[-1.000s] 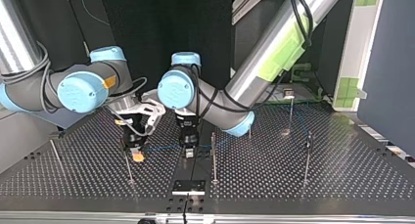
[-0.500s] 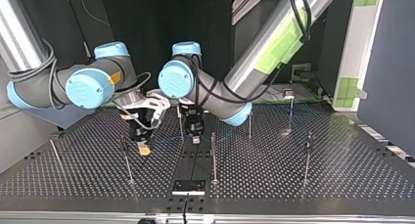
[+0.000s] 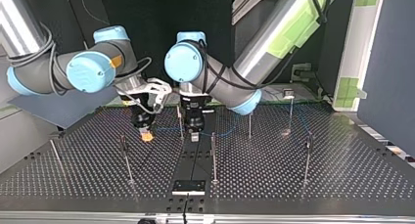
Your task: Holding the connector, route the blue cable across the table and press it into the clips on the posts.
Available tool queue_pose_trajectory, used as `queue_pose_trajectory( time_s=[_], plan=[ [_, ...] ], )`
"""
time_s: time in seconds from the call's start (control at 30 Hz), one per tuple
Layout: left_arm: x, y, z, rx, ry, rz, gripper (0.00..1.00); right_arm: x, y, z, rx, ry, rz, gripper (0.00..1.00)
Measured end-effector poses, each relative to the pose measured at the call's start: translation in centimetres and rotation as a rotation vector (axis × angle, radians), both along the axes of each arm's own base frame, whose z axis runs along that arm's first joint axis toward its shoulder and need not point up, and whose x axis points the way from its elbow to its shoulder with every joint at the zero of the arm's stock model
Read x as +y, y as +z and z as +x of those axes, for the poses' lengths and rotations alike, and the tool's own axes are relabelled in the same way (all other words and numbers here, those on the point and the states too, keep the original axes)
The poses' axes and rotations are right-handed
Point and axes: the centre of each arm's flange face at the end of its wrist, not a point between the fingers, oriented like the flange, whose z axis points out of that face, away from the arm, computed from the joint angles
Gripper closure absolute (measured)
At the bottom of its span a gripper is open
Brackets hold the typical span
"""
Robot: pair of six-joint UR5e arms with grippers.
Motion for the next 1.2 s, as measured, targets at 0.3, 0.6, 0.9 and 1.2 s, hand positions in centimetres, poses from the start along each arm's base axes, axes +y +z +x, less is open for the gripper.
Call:
queue_pose_trajectory(
  time_s=[0.3,0.6,0.9,1.2],
  plan=[
    [1.2,-2.7,0.2,-0.002,0.007,-0.008,1.0,1.0,-3.3,-1.0,0.043,-0.009,0.057,1.0],
    [1.4,-5.7,-0.4,-0.003,-0.034,-0.009,1.0,2.0,-6.1,-2.1,0.078,-0.023,0.104,1.0],
    [1.7,-8.7,-1.1,-0.004,-0.078,0.015,1.0,2.4,-7.9,-2.5,0.077,-0.027,0.107,1.0],
    [2.2,-11.9,-2.2,0.007,-0.103,0.035,1.0,3.0,-9.9,-2.8,0.071,-0.025,0.105,1.0]
  ],
)
